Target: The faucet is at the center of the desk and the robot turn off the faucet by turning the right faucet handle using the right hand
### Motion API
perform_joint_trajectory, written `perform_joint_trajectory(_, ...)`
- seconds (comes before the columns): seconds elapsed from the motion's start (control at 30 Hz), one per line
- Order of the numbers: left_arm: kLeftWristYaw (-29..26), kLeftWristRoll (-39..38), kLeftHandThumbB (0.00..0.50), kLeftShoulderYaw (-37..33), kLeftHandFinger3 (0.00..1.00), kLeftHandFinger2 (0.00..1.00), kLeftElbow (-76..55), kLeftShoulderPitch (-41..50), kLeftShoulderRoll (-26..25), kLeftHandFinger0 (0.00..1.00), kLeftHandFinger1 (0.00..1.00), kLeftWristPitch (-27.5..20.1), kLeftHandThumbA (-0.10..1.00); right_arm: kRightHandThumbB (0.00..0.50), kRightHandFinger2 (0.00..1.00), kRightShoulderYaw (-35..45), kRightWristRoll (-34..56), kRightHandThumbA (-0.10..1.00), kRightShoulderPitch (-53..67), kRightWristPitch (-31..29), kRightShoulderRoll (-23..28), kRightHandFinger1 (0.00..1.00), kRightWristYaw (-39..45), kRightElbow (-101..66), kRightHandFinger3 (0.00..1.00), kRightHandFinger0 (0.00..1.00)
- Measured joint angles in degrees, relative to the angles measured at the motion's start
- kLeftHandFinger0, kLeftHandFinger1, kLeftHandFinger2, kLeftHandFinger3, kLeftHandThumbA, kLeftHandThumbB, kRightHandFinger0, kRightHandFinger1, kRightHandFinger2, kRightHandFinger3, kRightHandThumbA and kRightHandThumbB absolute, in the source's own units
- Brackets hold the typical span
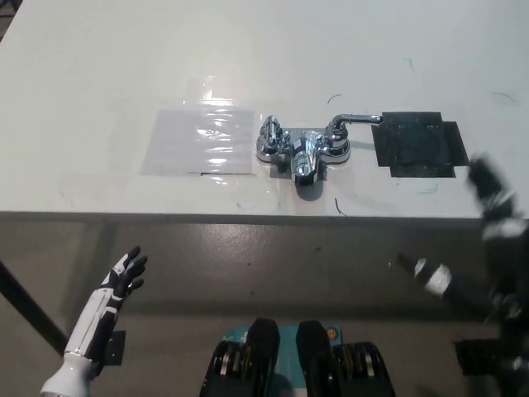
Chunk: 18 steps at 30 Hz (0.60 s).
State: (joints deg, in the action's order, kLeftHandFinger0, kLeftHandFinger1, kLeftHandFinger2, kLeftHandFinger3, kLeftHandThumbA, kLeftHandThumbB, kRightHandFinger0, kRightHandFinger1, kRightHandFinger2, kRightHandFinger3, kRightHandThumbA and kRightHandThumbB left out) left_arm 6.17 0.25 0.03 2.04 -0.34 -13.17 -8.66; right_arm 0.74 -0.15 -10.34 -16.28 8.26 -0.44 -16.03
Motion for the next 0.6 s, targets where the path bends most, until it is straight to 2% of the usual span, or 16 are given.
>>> perform_joint_trajectory(0.17, 0.0, 0.0, 0.416, -0.11, 1.0, 1.0, -0.27, -0.02, 0.12, 1.0, 1.0, -0.37, 1.0, 0.308, 1.0, 2.21, 4.72, 1.0, -12.33, 6.07, 5.04, 1.0, 1.16, 0.91, 1.0, 1.0)
perform_joint_trajectory(0.33, 0.03, -0.02, 0.404, -0.29, 1.0, 1.0, -0.4, -0.02, 0.22, 1.0, 1.0, -0.88, 1.0, 0.276, 1.0, 2.43, 8.79, 1.0, -23.81, 11.57, 7.49, 1.0, 3.73, 9.77, 1.0, 1.0)
perform_joint_trajectory(0.6, 0.57, -0.02, 0.406, -0.36, 1.0, 1.0, -0.41, -0.09, 0.19, 1.0, 1.0, -1.55, 1.0, 0.387, 1.0, 0.88, 12.88, 1.0, -39.02, 18.33, 8.57, 1.0, 10.64, 32.25, 1.0, 1.0)
